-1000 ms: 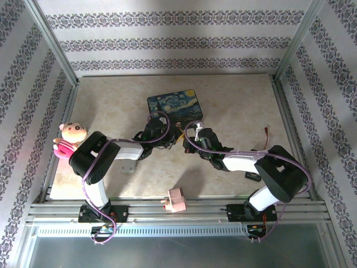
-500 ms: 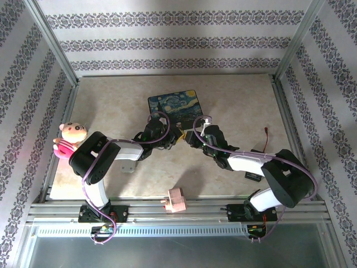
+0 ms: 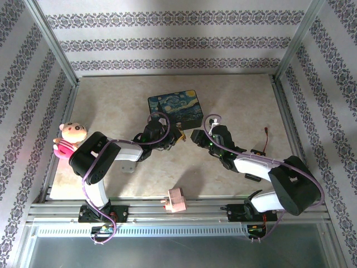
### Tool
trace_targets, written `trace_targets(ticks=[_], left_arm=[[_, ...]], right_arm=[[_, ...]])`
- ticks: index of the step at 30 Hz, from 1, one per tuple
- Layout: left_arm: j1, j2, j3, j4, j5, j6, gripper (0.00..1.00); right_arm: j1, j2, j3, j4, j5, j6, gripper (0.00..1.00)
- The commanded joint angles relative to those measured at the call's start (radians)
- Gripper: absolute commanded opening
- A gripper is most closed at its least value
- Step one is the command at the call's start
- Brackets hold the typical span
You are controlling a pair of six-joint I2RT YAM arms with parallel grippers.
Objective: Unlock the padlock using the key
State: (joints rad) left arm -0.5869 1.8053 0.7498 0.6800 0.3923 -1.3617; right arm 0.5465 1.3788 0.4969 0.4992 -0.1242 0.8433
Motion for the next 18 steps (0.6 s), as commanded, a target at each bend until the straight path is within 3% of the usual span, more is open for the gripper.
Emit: trace_targets(ticks=[1,9,18], left_arm=[[0.006,0.022,-0.043,-0.052,0.017,-0.005,0.06],[0.005,0.018,-0.079,0.007,0.017,-0.014,0.08],[0.006,0.02,-0.075,0.021,0.025,-0.01,0.08]], right_arm=[[-0.005,0.0,0.008,-0.011,-0.051,0.03,0.37],[-0.008,0.096,0.027,0.064,-0.131,0.086,0.38],[0.001,0.236,0.017,0.285,-0.19,0.161,0.37]])
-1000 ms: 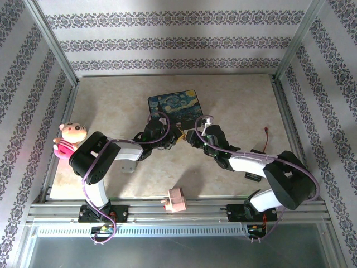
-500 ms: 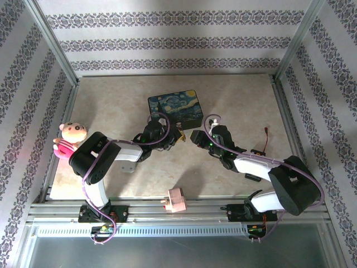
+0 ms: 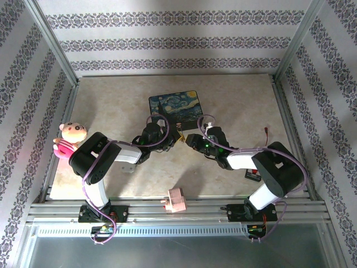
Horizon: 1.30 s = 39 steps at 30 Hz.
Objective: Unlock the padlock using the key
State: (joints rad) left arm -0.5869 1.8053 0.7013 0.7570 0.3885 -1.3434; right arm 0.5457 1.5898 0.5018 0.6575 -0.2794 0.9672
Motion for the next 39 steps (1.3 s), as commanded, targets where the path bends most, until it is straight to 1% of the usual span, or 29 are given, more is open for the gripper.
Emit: trace_targets(ticks=[1,7,14,17,20,22,23,26,28,30,34,36,39], left_arm=[[0.005,0.021,-0.026,-0.054,0.03,-0.03,0.08],[0.005,0.024,-0.023,-0.042,0.038,-0.033,0.08],[0.006,0.027,-0.01,-0.035,0.043,-0.032,0.09],[0.005,0.032,-0.007,-0.024,0.043,-0.035,0.09],[0.005,0.038,-0.006,0.003,0.045,-0.042,0.1],[0.006,0.037,-0.006,0.009,0.048,-0.04,0.18],[0.006,0.031,-0.008,0.005,0.045,-0.037,0.26],[0.007,0.014,-0.015,-0.031,0.034,-0.024,0.37],[0.009,0.011,-0.019,-0.039,0.029,-0.017,0.46],[0.01,0.02,-0.023,-0.031,0.032,-0.024,0.51],[0.012,0.009,-0.041,-0.019,0.016,-0.032,0.57],[0.015,-0.019,-0.045,-0.047,0.006,-0.013,0.59],[0.023,-0.085,-0.038,-0.127,-0.015,0.044,0.67]], right_arm=[[0.003,0.035,0.015,0.143,-0.039,0.042,0.37],[0.007,0.113,0.023,0.265,-0.063,0.086,0.36],[0.025,0.188,0.044,0.361,-0.089,0.124,0.3],[0.026,0.223,0.031,0.455,-0.097,0.164,0.29],[0.026,0.264,0.013,0.55,-0.101,0.209,0.26],[0.026,0.29,0.0,0.597,-0.1,0.228,0.23],[0.025,0.296,-0.009,0.612,-0.094,0.233,0.23],[0.022,0.3,-0.032,0.623,-0.074,0.229,0.23],[0.02,0.296,-0.036,0.615,-0.072,0.22,0.23],[0.019,0.292,-0.032,0.604,-0.069,0.209,0.24],[0.017,0.28,-0.032,0.578,-0.057,0.179,0.24],[0.017,0.264,-0.033,0.552,-0.051,0.156,0.24],[0.016,0.226,-0.034,0.487,-0.036,0.103,0.23]])
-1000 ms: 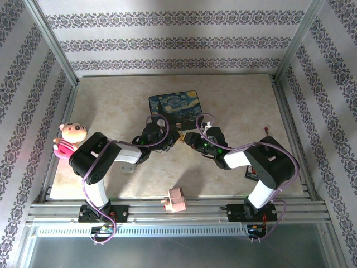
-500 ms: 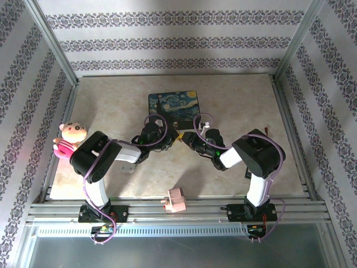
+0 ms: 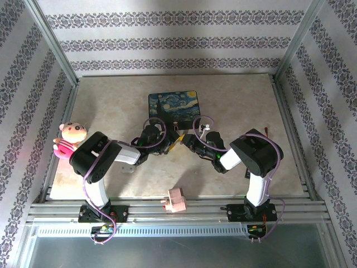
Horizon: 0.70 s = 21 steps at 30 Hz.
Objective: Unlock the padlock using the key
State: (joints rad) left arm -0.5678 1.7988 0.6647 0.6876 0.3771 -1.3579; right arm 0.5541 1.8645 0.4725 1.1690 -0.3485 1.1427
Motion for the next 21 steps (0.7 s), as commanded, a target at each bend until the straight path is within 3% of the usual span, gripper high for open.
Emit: trace_targets(ticks=[1,5,7,15,19,21], left_arm=[[0.008,-0.11,0.004,-0.095,-0.015,0.084,0.69],[0.019,-0.237,0.047,-0.279,-0.077,0.209,0.84],[0.026,-0.301,0.088,-0.412,-0.14,0.299,0.99],[0.11,-0.391,0.324,-0.874,-0.451,0.654,0.99],[0.146,-0.348,0.382,-0.91,-0.582,0.757,0.99],[0.169,-0.314,0.398,-0.903,-0.588,0.76,1.0]], right_arm=[[0.007,-0.065,-0.003,-0.052,0.043,-0.094,0.23],[0.007,-0.142,0.017,-0.214,0.075,-0.201,0.24],[0.007,-0.182,0.042,-0.318,0.094,-0.266,0.24],[0.001,-0.23,0.163,-0.603,0.123,-0.439,0.22],[-0.003,-0.181,0.215,-0.632,0.124,-0.452,0.18],[-0.003,-0.153,0.239,-0.636,0.12,-0.452,0.18]])
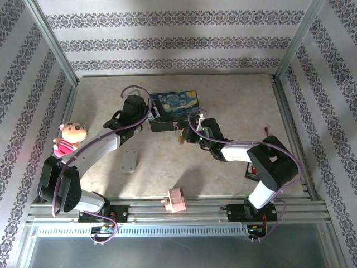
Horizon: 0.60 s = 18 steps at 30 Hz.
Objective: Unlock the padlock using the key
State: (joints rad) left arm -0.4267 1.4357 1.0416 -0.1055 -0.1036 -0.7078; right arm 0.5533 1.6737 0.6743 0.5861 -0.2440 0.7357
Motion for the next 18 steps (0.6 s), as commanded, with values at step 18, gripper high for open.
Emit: trace_targets(ticks=[18], left_arm=[[0.085,0.35,0.158,-0.103,0.028,0.179,0.87]], right_arm=[[-0.012,0.154,0.143,-0.09,0.01,-0.044,0.23]])
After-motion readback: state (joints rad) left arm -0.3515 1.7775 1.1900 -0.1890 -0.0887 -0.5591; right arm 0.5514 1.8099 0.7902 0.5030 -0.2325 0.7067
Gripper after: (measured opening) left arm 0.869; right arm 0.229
